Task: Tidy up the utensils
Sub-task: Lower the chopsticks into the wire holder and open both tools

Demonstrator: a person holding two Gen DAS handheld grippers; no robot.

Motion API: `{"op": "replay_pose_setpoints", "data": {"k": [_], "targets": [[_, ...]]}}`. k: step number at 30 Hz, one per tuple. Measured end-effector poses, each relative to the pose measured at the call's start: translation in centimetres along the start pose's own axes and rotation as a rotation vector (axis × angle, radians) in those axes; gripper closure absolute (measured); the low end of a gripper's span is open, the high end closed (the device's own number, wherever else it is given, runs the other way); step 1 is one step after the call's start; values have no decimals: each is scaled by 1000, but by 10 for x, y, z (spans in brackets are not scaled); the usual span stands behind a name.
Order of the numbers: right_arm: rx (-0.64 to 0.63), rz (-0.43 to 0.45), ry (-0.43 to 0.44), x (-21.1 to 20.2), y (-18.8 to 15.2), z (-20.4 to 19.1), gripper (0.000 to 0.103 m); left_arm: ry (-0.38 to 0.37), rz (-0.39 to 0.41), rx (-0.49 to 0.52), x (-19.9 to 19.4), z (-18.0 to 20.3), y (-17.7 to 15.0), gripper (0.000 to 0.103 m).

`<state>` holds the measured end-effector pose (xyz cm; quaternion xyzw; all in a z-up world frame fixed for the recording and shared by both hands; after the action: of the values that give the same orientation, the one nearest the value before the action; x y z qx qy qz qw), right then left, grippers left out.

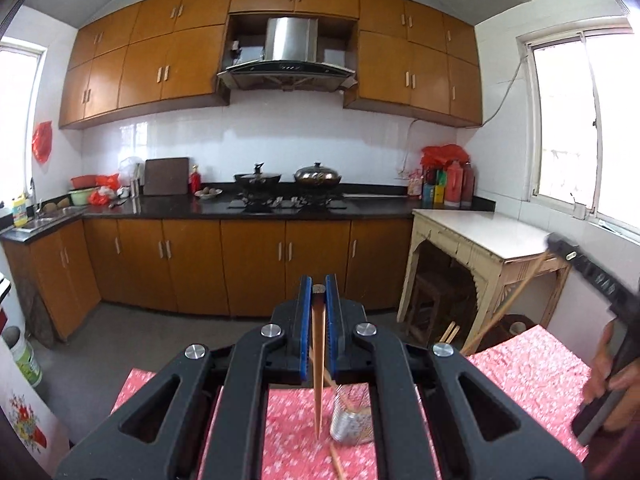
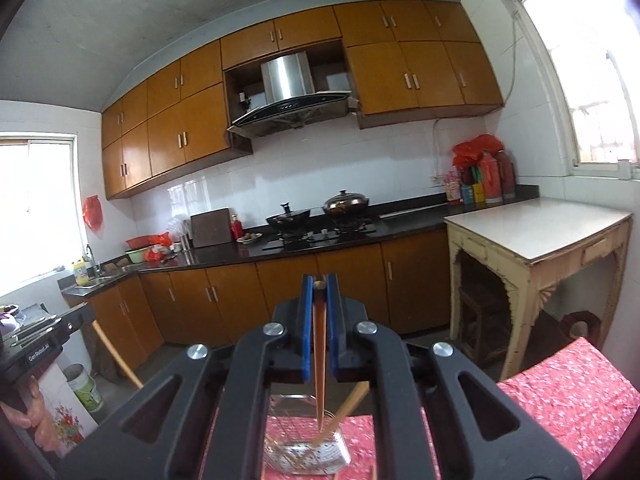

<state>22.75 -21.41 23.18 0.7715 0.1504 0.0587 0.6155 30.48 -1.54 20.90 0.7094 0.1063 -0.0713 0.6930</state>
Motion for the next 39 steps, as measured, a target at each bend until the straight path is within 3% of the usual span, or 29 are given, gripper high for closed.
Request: {"op": "replay_pose_setpoints", "data": {"k": [8,19,27,39], "targets": [[36,-98,38,60,-24,5,95,-29,-4,17,28,39,16,96],[98,-254,53,110,-79,25,95,-23,-110,-10,84,52,-18,96],[85,-258,-11,107,-87,37,84,15,-163,23,102,52,-33,96],[94,-264,-67,63,-103,56,81,61,-172,24,79,25,-44,95]]}}
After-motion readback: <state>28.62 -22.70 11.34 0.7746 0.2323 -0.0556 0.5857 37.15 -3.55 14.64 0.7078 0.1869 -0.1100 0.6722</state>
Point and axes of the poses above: each gripper's, at about its wrist camera, not at the fingertips, and x roughly the way its jaws point, z to its right, y to its top, the point moved 5 cm from there along x, roughly the way its jaws point, and after that the axes turned 15 degrees about y, right-handed, at the moved point
